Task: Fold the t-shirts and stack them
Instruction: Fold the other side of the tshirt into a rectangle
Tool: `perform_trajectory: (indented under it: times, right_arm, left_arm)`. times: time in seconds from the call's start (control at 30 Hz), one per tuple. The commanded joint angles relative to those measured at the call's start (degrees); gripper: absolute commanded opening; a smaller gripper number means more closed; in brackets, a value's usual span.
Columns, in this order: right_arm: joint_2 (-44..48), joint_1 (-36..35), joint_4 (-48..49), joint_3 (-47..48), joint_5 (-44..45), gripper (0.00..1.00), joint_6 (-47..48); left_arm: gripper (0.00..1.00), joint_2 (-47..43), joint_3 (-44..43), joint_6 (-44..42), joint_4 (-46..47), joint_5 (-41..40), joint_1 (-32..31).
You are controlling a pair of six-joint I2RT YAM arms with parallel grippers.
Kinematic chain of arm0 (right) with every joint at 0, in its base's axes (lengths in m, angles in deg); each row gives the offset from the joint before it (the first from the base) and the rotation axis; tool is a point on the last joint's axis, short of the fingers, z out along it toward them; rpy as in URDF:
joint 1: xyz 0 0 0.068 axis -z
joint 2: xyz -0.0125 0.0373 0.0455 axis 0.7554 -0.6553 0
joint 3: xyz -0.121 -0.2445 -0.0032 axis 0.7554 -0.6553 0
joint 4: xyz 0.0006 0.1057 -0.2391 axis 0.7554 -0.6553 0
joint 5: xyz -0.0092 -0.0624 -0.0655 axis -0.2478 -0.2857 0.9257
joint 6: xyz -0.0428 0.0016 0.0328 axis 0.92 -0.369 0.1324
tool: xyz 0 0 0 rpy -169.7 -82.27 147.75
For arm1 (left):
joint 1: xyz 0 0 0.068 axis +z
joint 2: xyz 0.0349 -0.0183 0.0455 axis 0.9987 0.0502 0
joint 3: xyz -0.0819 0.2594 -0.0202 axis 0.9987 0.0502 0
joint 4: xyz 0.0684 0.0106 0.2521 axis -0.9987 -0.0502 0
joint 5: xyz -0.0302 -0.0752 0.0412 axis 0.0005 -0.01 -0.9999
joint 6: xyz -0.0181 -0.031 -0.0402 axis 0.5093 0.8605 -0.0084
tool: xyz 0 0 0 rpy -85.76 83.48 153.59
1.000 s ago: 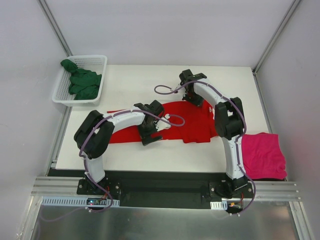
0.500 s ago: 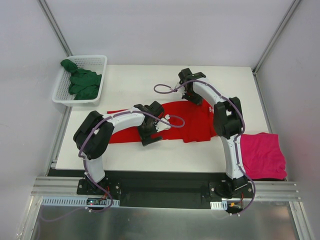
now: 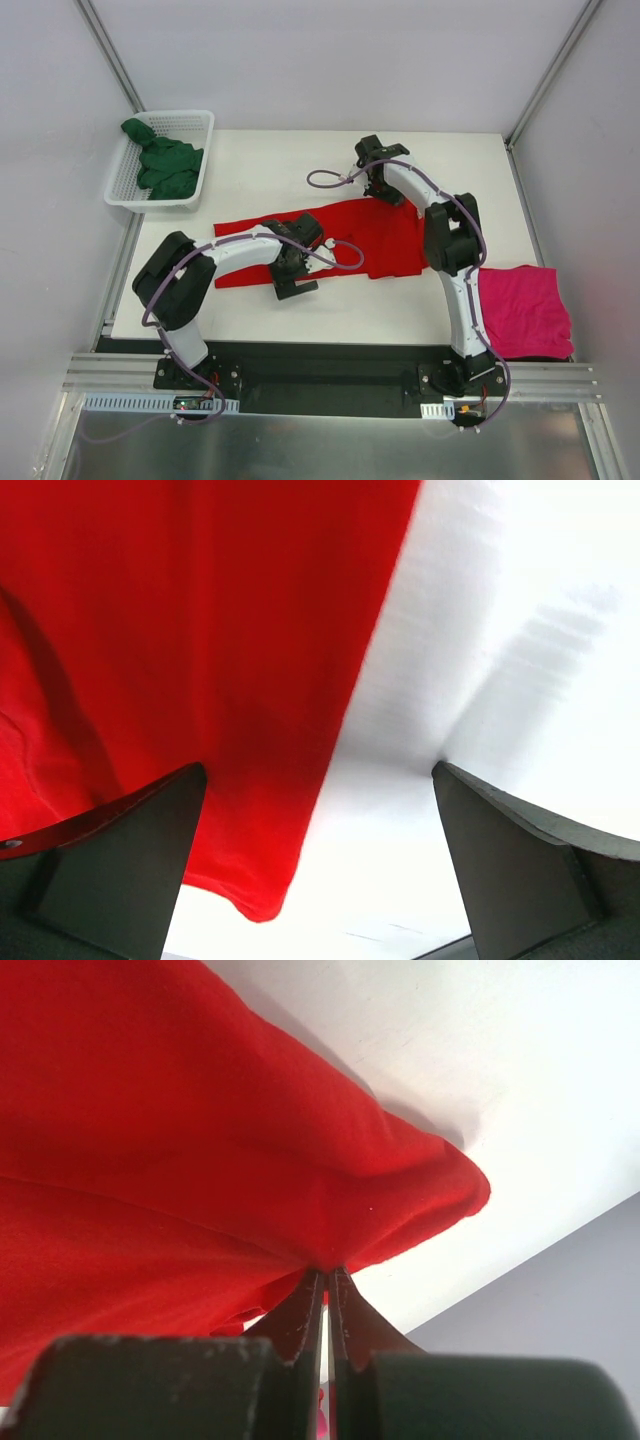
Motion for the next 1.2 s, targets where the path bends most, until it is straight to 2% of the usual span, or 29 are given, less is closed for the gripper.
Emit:
perform_trajectory:
  times: [0.0, 0.33, 0.87, 1.17]
  right_arm:
    - [-0.3, 0.0, 0.4, 3.7, 2.6, 0.01, 2.7]
    - [-0.1, -0.2, 0.1, 3.4, 2.9, 0.01, 2.8]
    - [0.7, -0.2, -0.7, 2.1, 2.9, 0.01, 2.2]
    - [1.1, -0.4, -1.9, 2.0, 2.1, 0.01, 0.9]
  left_arm:
    - [0.99, -2.0, 3.6, -0.4, -2.1, -2.0, -0.9]
    - [0.99, -0.8, 3.6, 0.3, -1.2, -1.3, -1.4]
    - [0.99, 4.8, 2.1, 0.3, -1.9, 13.1, -1.3]
    - [0.99, 8.9, -0.4, 1.5, -1.7, 16.1, 1.1]
